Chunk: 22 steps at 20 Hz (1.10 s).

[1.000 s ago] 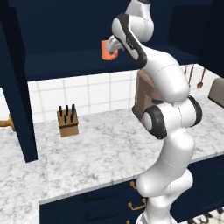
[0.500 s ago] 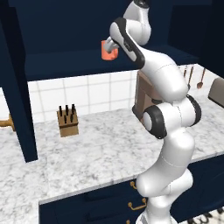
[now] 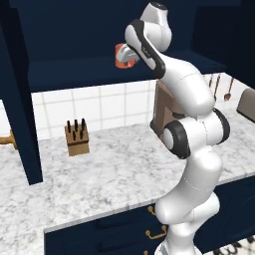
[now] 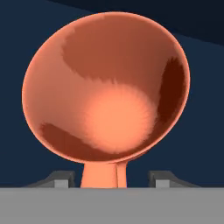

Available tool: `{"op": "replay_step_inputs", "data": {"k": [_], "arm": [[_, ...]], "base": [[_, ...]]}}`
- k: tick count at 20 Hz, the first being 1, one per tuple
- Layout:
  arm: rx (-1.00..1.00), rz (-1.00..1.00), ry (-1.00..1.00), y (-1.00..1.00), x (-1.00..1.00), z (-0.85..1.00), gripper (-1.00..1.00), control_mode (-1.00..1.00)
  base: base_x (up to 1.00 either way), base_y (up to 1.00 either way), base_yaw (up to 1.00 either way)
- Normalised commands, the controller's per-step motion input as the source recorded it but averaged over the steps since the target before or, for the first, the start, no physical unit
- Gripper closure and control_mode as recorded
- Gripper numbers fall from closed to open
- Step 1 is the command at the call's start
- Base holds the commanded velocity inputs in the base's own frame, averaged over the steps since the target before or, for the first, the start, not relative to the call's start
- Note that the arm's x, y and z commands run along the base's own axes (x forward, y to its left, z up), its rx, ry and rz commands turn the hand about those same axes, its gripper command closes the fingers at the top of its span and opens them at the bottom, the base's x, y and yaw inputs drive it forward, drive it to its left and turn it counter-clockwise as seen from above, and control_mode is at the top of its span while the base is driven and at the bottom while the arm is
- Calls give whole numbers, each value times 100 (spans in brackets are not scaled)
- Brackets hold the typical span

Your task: Gather all objects into one cabinet and sort the glasses and bowls to opposite sides.

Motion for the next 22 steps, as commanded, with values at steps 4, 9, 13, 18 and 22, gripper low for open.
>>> {"op": "replay_step_inputs", "data": {"k": [4,9,13,18,22], "arm": [[0,0,16,11,0,0,100,-100],[0,0,19,9,0,0,100,-100],[0,0,8,9,-13,28,100,-100],[-3,0,1,6,-90,30,100,-100],[-2,0,0,2,-100,18,100,-100]], "base": [[0,0,0],[0,0,0],[0,0,0],[0,0,0],[0,0,0]]}}
